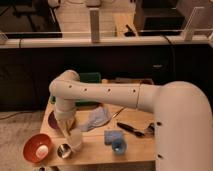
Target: Place banana in paper cup
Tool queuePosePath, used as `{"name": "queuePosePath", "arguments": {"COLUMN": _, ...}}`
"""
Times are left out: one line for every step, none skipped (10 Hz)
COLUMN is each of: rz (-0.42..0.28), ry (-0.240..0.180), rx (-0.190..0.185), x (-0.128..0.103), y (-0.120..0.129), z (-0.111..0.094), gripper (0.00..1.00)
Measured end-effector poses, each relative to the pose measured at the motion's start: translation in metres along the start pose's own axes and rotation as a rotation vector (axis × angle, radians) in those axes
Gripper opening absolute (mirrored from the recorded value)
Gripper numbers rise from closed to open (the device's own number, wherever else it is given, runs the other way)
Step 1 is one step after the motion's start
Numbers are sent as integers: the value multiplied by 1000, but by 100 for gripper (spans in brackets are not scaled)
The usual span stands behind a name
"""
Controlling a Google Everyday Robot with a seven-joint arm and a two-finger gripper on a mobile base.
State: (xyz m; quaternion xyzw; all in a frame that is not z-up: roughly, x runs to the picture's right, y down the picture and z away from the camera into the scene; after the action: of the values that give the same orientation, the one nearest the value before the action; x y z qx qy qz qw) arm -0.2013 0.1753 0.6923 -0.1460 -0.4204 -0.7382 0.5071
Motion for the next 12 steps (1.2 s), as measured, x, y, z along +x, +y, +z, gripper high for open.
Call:
{"name": "queuePosePath", "arguments": {"rz": -16, "ry": -9, "rx": 5, "x": -5, "y": 2, "z": 0, "gripper": 0}}
{"name": "queuePosePath", "arguments": {"rz": -26, "ry": -14, "rx": 10, "x": -10, "y": 5, "z": -1, "gripper": 0}}
{"name": "queuePosePath", "arguments": {"rz": -49, "ry": -20, "rx": 14, "x": -18, "y": 10, "z": -4, "gripper": 0}}
{"name": "queuePosePath", "arguments": {"rz": -70, "ry": -34, "rx": 8, "x": -28, "y": 16, "z": -6, "gripper": 0}}
{"name": "queuePosePath", "arguments": {"rz": -80, "ry": -39, "rx": 5, "x": -35, "y": 22, "z": -7, "gripper": 1}}
{"name": "queuePosePath", "arguments": {"rz": -81, "ry": -48, "rx": -4, "x": -45, "y": 33, "z": -8, "gripper": 10}}
{"name": "queuePosePath", "arguments": {"rz": -80, "ry": -54, "rx": -10, "x": -51, "y": 38, "z": -8, "gripper": 18}}
{"name": "queuePosePath", "arguments": {"rz": -78, "ry": -56, "rx": -13, "x": -55, "y": 43, "z": -8, "gripper": 27}}
{"name": "queuePosePath", "arguments": {"rz": -71, "ry": -57, "rx": -17, "x": -58, "y": 48, "z": -8, "gripper": 38}}
{"name": "queuePosePath", "arguments": {"rz": -70, "ry": -57, "rx": -18, "x": -57, "y": 47, "z": -6, "gripper": 48}}
{"name": "queuePosePath", "arguments": {"rz": -69, "ry": -56, "rx": -19, "x": -56, "y": 46, "z": -5, "gripper": 58}}
{"name": "queuePosePath", "arguments": {"rz": -68, "ry": -55, "rx": -20, "x": -56, "y": 45, "z": -4, "gripper": 68}}
